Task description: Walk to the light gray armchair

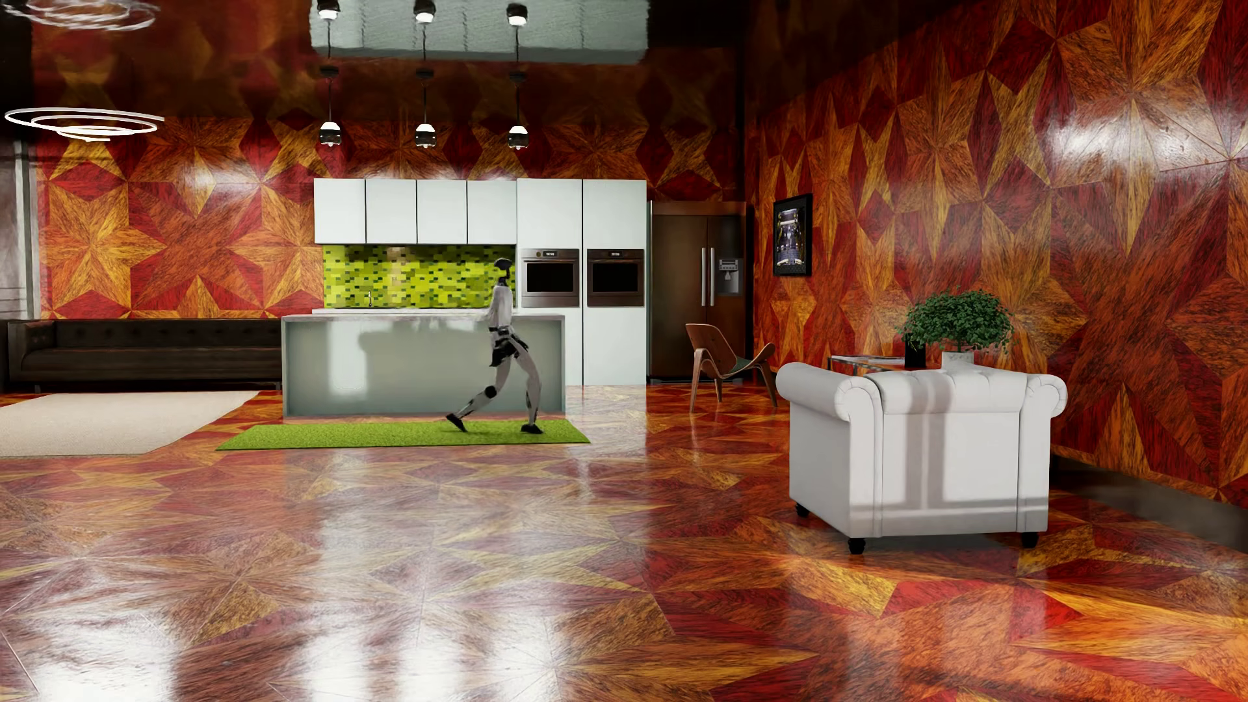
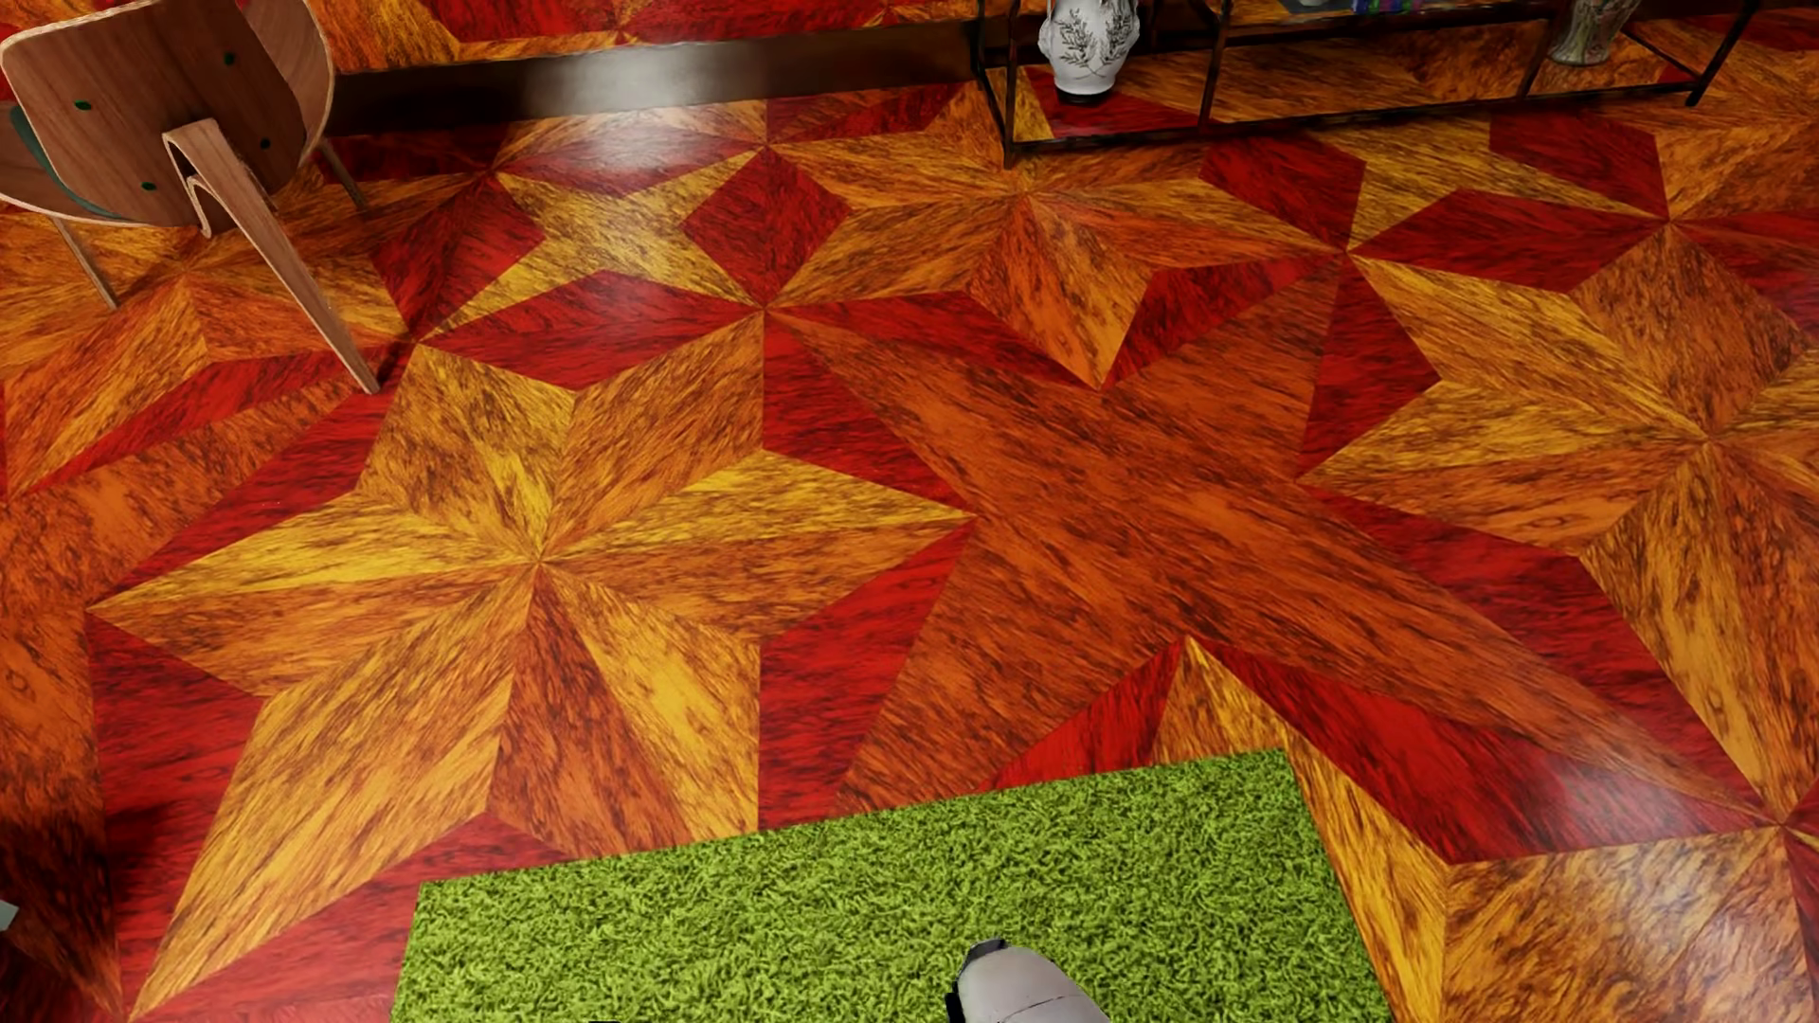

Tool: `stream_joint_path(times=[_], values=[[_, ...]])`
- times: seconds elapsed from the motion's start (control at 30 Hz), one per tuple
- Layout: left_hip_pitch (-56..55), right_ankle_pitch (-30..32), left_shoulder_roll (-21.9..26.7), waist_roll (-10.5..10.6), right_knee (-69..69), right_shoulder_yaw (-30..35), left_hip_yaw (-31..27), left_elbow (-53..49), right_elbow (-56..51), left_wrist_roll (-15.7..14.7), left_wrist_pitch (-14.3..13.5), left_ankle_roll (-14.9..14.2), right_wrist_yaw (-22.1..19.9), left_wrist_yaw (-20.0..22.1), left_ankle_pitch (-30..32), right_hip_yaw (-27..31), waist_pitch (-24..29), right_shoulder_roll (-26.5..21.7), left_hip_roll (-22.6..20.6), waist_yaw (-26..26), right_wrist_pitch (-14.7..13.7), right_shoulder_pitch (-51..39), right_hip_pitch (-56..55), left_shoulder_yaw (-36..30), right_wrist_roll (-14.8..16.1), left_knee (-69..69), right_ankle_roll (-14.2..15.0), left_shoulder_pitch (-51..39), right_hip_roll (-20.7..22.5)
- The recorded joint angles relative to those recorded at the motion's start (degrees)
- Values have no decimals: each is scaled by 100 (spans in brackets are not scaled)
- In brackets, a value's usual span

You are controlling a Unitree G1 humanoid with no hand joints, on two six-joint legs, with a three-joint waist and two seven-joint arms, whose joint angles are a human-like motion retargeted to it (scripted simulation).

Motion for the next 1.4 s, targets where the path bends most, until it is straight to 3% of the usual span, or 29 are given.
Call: stream_joint_path(times=[0.07,0.1,0.13,0.17,0.27,0.37,0.4,0.43,0.47,0.5,0.53,0.57,0.63,0.7,0.73,0.77,0.8,0.83,0.87,0.9,0.93,0.97,1.03,1.07,1.13,1.23,1.3,1.33,1.4], values=[[-777,-113,-127,81,362,-155,0,300,84,0,0,0,0,0,1892,0,-59,38,199,314,0,-3,557,-194,0,2135,0,361,353],[-1305,-404,-119,125,305,-141,0,380,-75,0,0,0,0,0,1453,0,13,-9,323,512,0,-86,1019,-460,0,3292,0,465,488],[-1819,-831,-114,77,124,-192,0,402,-163,0,0,0,0,0,501,0,75,-16,365,809,0,-204,1596,-577,0,3947,0,580,480],[-2350,-1222,-68,-102,-110,-118,0,498,-282,0,0,0,0,0,-140,0,96,-36,285,1169,0,-391,2142,-668,0,4145,0,671,382],[-3433,-2534,41,-468,-918,-150,0,681,-799,0,0,0,0,0,-353,0,42,-230,285,2114,0,-978,3648,-599,0,2212,0,1029,94],[-3886,-3664,135,-591,-1275,-718,0,882,-949,0,0,0,0,0,908,0,-179,-315,355,2546,0,-1562,4644,-700,0,-625,0,1169,-50],[-4118,-3741,145,-643,-1269,-963,0,964,-969,0,0,0,0,0,1444,0,-264,-309,362,2541,0,-1684,4826,-674,0,-2997,0,1177,-40],[-4350,-3599,172,-680,-1144,-1003,0,957,-1115,0,0,0,0,0,983,0,-269,-403,362,2693,0,-1744,4988,-768,0,-1069,0,1170,-161],[-4454,-3252,188,-772,-903,-1321,0,1036,-1268,0,0,0,0,0,1042,0,-199,-407,196,2855,0,-1624,5233,-871,0,-538,0,1128,-334],[-4572,-2522,182,-882,-308,-1478,0,1145,-1182,0,0,0,0,0,1331,0,-291,-301,75,2962,0,-1502,5160,-901,0,-28,0,1130,-501],[-4398,-1353,172,-1070,727,-1537,0,1291,-997,0,0,0,0,0,1127,0,-254,-116,-213,2991,0,-1316,4947,-885,0,440,0,1111,-760],[-4187,-422,131,-1050,2201,-1451,0,1332,-909,0,0,0,0,0,818,0,-259,-51,-409,2857,0,-1156,4274,-784,0,517,0,1034,-728],[-3231,-769,103,-1000,4494,-884,0,1025,-689,0,0,0,0,0,402,0,-35,27,-579,2508,0,-1082,2914,-672,0,247,0,920,-809],[-2378,-644,109,-673,3939,-749,0,538,-870,0,0,0,0,0,261,0,32,9,-426,1758,0,-669,1806,-705,0,-215,0,749,-611],[-1897,-145,187,-609,2763,-453,0,321,-355,0,0,0,0,0,178,0,82,101,-300,1473,0,-634,1514,-716,0,-419,0,643,-531],[-1566,106,200,-573,1421,-673,0,62,-203,0,0,0,0,0,75,0,4,158,-305,1206,0,-457,1179,-572,0,-659,0,579,-534],[-1091,-486,246,-557,25,-701,0,-156,-53,0,0,0,0,0,-109,0,-48,155,-289,1044,0,-324,1111,-471,0,-889,0,538,-471],[-738,-2499,317,-629,-712,-533,0,-364,-29,0,0,0,0,0,-351,0,-149,119,-398,961,0,-226,1126,-274,0,-1063,0,469,-424],[-542,-878,399,-664,-2752,-405,0,-512,-27,0,0,0,0,0,-680,0,-295,58,-430,903,0,-97,1003,-102,0,-1067,0,442,-470],[-370,-657,434,-708,-2917,-280,0,-513,32,0,0,0,0,0,-889,0,-341,29,-516,832,0,18,890,53,0,-1044,0,409,-470],[-201,-2636,402,-633,-853,-186,0,-458,107,0,0,0,0,0,-922,0,-291,12,-489,737,0,74,698,251,0,-876,0,456,-374],[-110,-1971,347,-543,-659,-178,0,-306,163,0,0,0,0,0,-678,0,-290,-14,-427,712,0,135,678,440,0,-493,0,546,-176],[-734,-347,157,-182,-236,-209,0,141,333,0,0,0,0,0,1206,0,-197,-59,121,855,0,218,801,449,0,1798,0,755,370],[-1393,-218,127,-146,-48,-304,0,275,291,0,0,0,0,0,1126,0,-129,-82,286,967,0,175,999,411,0,3093,0,855,556],[-2560,-606,114,-314,-241,-618,0,552,43,0,0,0,0,0,233,0,77,-103,321,1245,0,17,1836,149,0,3498,0,919,598],[-3272,-1704,269,-776,-528,-845,0,567,-591,0,0,0,0,0,310,0,55,-191,281,2044,0,-341,2845,197,0,347,0,1294,537],[-3620,-2436,264,-940,-502,-1244,0,606,-969,0,0,0,0,0,3292,0,-144,-313,407,2201,0,-548,3160,192,0,-1029,0,1565,448],[-3716,-2836,254,-908,-400,-1369,0,619,-1126,0,0,0,0,0,3705,0,-175,-407,559,2313,0,-615,3441,152,0,-843,0,1711,442],[-3453,-2784,270,-1026,307,-1510,0,721,-1286,0,0,0,0,0,2116,0,-95,-432,469,2587,0,-685,3670,49,0,-126,0,1764,341]])
